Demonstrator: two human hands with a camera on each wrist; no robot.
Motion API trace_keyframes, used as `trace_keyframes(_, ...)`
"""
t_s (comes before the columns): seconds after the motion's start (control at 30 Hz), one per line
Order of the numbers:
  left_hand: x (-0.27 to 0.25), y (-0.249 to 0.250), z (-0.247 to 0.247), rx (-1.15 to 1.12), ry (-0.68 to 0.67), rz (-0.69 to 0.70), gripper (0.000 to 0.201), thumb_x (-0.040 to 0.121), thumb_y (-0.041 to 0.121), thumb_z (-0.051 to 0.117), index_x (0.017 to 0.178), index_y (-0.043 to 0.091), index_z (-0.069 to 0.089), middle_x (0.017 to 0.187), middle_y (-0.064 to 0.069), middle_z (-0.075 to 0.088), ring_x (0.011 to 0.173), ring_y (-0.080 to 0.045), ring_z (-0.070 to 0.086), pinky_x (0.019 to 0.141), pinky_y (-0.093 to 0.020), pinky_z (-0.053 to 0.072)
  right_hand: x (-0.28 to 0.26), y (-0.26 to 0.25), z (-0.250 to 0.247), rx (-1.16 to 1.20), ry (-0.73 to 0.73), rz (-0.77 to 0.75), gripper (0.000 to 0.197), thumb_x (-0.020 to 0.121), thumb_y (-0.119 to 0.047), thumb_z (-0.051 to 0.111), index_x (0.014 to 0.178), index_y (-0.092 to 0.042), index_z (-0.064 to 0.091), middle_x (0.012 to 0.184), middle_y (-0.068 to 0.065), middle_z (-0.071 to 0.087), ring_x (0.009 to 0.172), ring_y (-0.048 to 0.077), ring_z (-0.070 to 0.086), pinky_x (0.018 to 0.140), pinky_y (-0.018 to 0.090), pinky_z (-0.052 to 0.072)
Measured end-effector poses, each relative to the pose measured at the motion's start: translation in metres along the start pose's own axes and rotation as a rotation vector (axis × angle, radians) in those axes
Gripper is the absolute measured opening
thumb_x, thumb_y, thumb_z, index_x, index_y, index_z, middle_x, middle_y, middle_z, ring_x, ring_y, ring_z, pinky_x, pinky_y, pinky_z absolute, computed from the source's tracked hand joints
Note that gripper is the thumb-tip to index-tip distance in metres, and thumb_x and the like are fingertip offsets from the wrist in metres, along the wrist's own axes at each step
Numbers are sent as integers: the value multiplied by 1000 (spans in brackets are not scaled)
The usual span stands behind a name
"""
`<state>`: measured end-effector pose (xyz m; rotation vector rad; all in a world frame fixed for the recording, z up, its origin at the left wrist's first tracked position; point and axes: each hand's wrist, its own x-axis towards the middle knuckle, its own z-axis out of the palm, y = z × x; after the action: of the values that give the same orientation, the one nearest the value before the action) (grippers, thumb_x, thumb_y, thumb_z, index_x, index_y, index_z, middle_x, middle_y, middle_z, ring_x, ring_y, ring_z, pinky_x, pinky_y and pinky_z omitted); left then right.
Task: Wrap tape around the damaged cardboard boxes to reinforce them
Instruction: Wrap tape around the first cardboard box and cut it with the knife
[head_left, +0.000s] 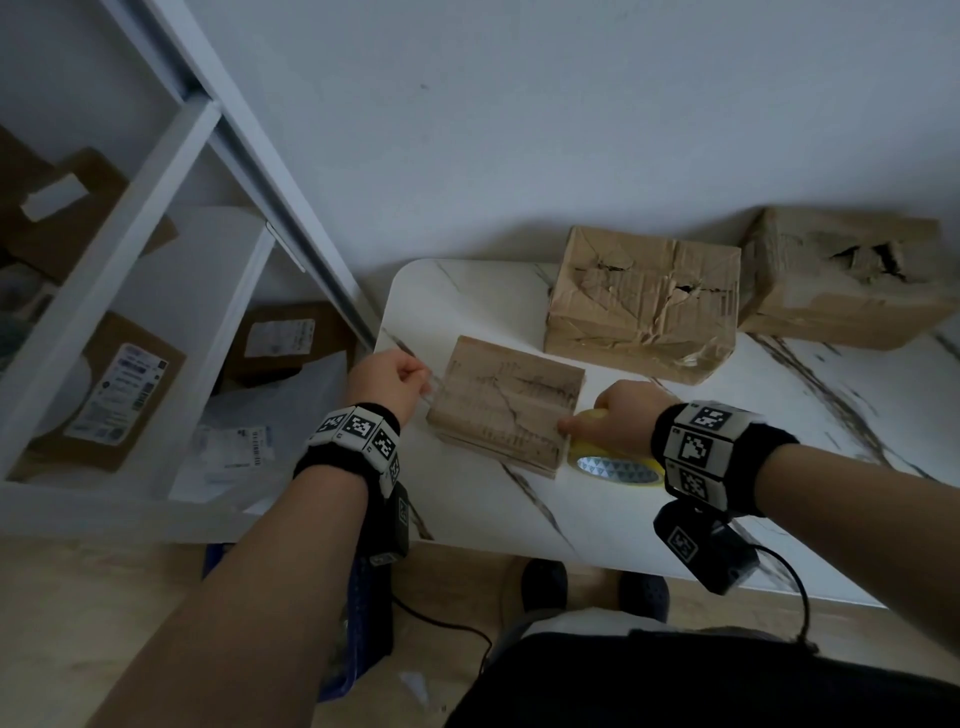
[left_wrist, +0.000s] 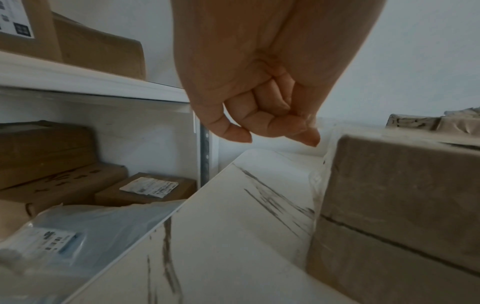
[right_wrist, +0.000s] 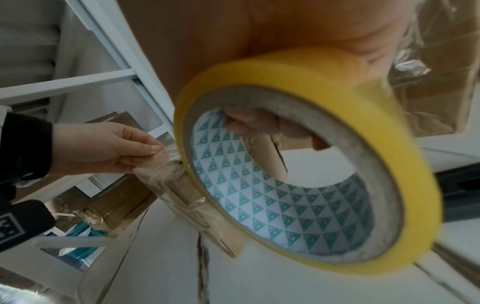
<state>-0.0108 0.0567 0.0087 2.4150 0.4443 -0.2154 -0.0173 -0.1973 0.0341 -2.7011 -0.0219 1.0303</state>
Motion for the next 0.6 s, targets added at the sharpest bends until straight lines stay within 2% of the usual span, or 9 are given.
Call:
trace_keyframes(0.1,0,0,2,-16,-5,-9,8,93,19,57,91,17,64,76,8,64,83,-14,63,81,-29,50,1,0,2,-15,-5,4,54,86,-67,44,85,-15,61,77,0,57,80,19,55,67,28,42)
trace_keyframes(0.23,0,-1,8,-8,-3,0,11,93,17,57,94,14,68,78,7,64,80,-12,61,77,-24,45,3,-1,7,-14,2,15,58,86,-67,44,92,-13,63,82,2,57,79,19,54,68,28,42)
trace_keyframes(0.37,0,-3,15,20,-32,16,19,92,20,57,104,13,70,103,-6,69,96,-22,63,88,-33,50,6,-1,7,-10,1,22,62,85,-67,44,96,-10,66,86,5,61,79,20,54,69,28,44)
trace_keyframes(0.53,-1,-3,18,31,-45,3,24,94,24,53,112,19,68,113,-4,68,101,-23,61,91,-35,49,8,-2,9,-15,-4,20,67,86,-66,44,104,-6,67,102,11,67,84,23,59,76,32,48)
trace_keyframes(0.6,0,-3,16,54,-53,-44,30,94,26,52,122,20,62,124,-6,62,112,-26,57,96,-34,45,9,-2,10,-19,3,19,66,86,-65,44,104,-6,68,103,12,67,87,24,60,76,32,48)
